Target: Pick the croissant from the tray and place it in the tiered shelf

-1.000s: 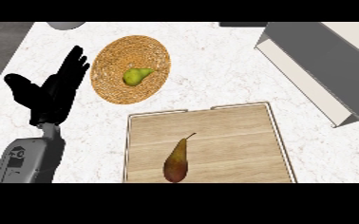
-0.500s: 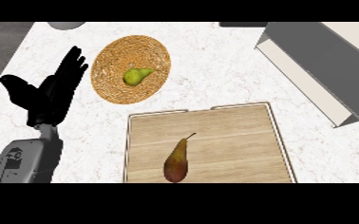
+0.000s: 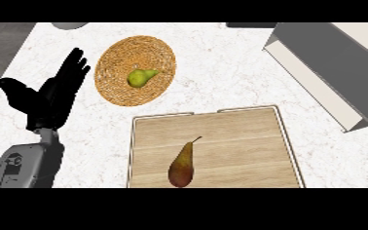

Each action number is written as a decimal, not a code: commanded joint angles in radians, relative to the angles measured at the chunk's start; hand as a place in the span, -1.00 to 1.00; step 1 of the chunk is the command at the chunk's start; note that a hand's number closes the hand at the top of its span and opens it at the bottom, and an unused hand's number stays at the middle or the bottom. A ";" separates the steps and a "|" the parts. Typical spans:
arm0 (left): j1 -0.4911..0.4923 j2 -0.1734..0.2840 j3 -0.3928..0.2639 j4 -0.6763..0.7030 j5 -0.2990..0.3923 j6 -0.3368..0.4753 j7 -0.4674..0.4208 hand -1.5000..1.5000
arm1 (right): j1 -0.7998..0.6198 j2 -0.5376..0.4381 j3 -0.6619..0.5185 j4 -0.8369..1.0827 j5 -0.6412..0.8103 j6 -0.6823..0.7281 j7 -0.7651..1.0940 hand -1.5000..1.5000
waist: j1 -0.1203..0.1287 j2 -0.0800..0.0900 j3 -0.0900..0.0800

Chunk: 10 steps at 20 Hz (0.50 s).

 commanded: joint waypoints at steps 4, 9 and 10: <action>0.023 0.001 -0.006 -0.057 -0.005 -0.007 0.025 0.00 | -0.079 -0.032 -0.047 0.212 -0.043 -0.131 -0.210 -1.00 | 0.004 -0.001 0.000; 0.008 0.009 0.013 -0.042 0.002 -0.014 0.031 0.00 | -0.167 -0.189 -0.087 0.378 -0.113 -0.041 -0.257 -1.00 | 0.004 -0.001 0.000; 0.003 0.013 0.031 0.030 0.001 -0.028 -0.022 0.00 | -0.175 -0.208 -0.057 0.325 -0.118 0.021 -0.157 -1.00 | -0.005 -0.002 -0.001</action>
